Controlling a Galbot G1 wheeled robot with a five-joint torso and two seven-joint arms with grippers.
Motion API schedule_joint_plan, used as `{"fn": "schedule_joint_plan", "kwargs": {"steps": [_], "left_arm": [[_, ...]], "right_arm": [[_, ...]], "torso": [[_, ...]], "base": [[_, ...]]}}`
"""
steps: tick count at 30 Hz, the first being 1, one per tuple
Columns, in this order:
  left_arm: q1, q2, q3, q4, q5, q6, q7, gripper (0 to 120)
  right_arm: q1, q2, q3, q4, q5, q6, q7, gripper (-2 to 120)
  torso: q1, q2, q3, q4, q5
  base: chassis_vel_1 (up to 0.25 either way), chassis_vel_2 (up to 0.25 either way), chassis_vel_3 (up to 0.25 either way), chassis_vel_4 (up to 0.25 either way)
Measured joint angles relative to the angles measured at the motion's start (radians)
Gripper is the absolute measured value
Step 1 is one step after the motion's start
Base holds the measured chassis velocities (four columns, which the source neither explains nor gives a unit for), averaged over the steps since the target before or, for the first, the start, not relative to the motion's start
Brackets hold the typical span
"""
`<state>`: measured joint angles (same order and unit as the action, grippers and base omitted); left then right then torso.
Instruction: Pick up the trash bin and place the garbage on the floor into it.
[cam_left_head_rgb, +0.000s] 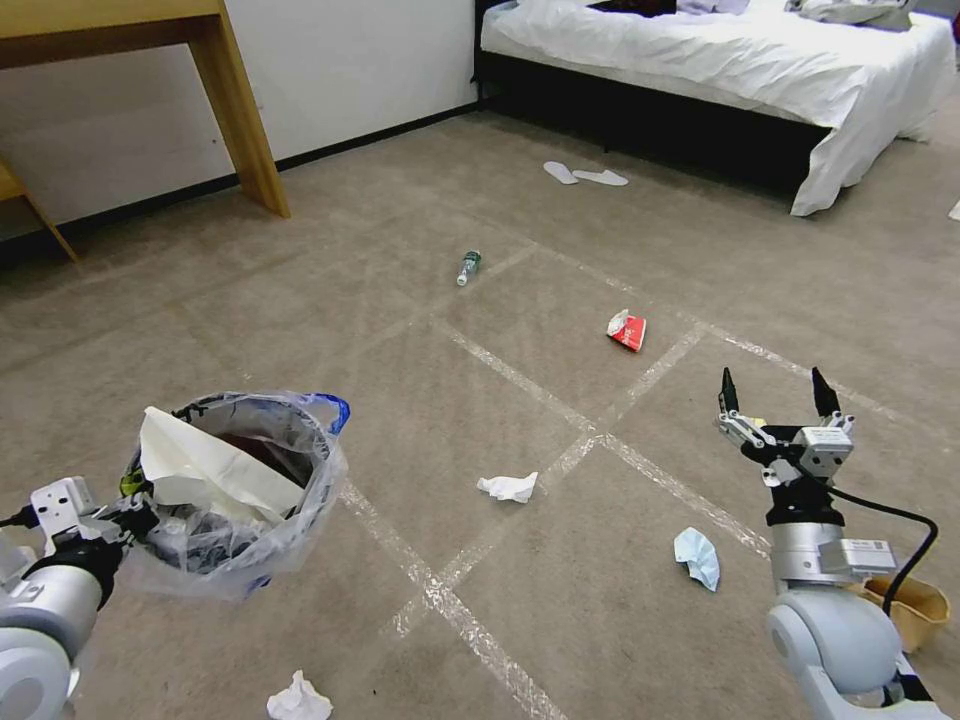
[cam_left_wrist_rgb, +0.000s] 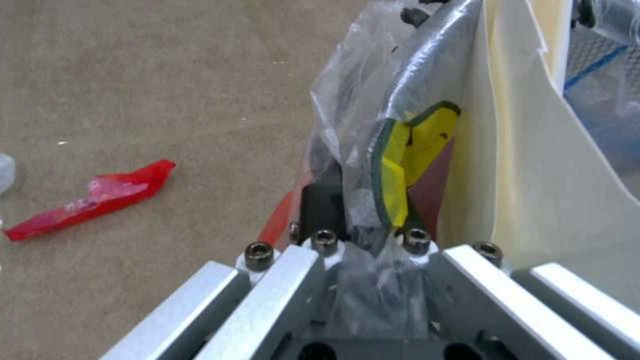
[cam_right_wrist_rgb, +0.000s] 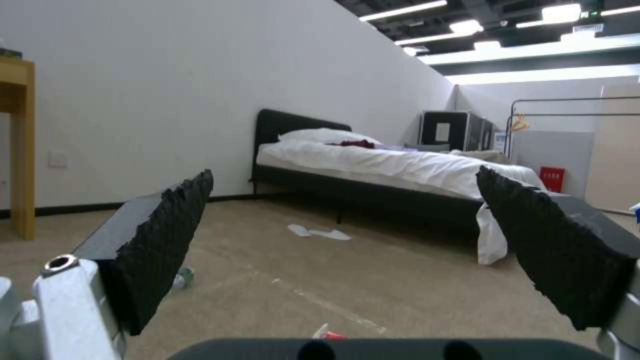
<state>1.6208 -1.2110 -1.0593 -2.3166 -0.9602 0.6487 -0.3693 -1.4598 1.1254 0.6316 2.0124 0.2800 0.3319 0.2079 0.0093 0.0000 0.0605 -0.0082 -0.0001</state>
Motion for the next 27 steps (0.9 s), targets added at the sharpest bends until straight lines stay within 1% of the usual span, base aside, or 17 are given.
{"fn": "schedule_joint_plan", "kwargs": {"steps": [17, 18, 19, 20, 21, 22, 23, 24, 25, 26, 27], "left_arm": [[-0.001, -0.01, -0.001, 0.003, 0.002, 0.0, 0.0, 0], [0.001, -0.01, -0.003, 0.003, 0.003, -0.001, 0.0, 0], [0.002, -0.012, -0.004, 0.004, 0.004, -0.001, 0.0, 0], [0.002, -0.012, -0.004, 0.004, 0.004, -0.001, 0.0, 0], [0.003, -0.014, -0.004, 0.004, 0.004, -0.002, 0.0, 0], [0.003, -0.016, -0.004, 0.006, 0.006, -0.002, 0.001, 0], [0.003, -0.016, -0.004, 0.006, 0.006, -0.002, 0.001, 0], [0.004, -0.016, -0.002, 0.009, 0.009, -0.003, 0.001, 0], [0.004, -0.016, -0.001, 0.012, 0.011, -0.005, 0.002, 0], [0.004, -0.016, -0.001, 0.012, 0.011, -0.005, 0.002, 0], [0.002, -0.015, -0.001, 0.017, 0.012, -0.006, 0.003, 0]], "right_arm": [[0.008, -0.014, 0.004, -0.016, 0.008, -0.006, 0.012, 100], [0.011, -0.014, 0.001, -0.016, 0.009, -0.029, 0.033, 100], [0.013, -0.019, -0.004, -0.01, 0.022, -0.077, 0.065, 100], [0.013, -0.019, -0.004, -0.01, 0.022, -0.077, 0.065, 100], [0.013, -0.028, -0.008, -0.002, 0.034, -0.134, 0.103, 100], [0.013, -0.043, -0.014, 0.004, 0.051, -0.217, 0.173, 100], [0.013, -0.043, -0.014, 0.004, 0.051, -0.217, 0.173, 100], [0.011, -0.06, -0.016, 0.01, 0.067, -0.331, 0.241, 100], [0.009, -0.075, -0.018, 0.015, 0.09, -0.418, 0.288, 100], [0.009, -0.075, -0.018, 0.015, 0.09, -0.418, 0.288, 100], [0.009, -0.096, -0.025, 0.014, 0.127, -0.524, 0.35, 100]], "torso": [[0.0, 0.0, 0.0, 0.0, 0.0], [0.0, 0.0, 0.0, -0.0001, 0.0], [0.0, 0.0, 0.0, 0.0, 0.0002], [0.0, 0.0, 0.0, 0.0, 0.0002], [0.0, 0.0, 0.0, 0.0, 0.0002], [0.0, 0.0, 0.0, 0.0, -0.0002], [0.0, 0.0, 0.0, 0.0, -0.0002], [0.0, 0.0, 0.0, 0.0001, 0.0], [0.0, 0.0, 0.0, -0.0001, 0.0002], [0.0, 0.0, 0.0, -0.0001, 0.0002], [0.0, 0.0, 0.0, 0.0, -0.0001]], "base": [[0.0, 0.0, 0.0, 0.0], [0.0, 0.0, 0.0, 0.0], [0.0, 0.0, 0.0, 0.0], [0.0, 0.0, 0.0, 0.0], [0.0, 0.0, 0.0, 0.0], [0.0, 0.0, 0.0, 0.0], [0.0, 0.0, 0.0, 0.0], [0.0, 0.0, 0.0, 0.0], [0.0, 0.0, 0.0, 0.0], [0.0, 0.0, 0.0, 0.0], [0.0, 0.0, 0.0, 0.0]]}}
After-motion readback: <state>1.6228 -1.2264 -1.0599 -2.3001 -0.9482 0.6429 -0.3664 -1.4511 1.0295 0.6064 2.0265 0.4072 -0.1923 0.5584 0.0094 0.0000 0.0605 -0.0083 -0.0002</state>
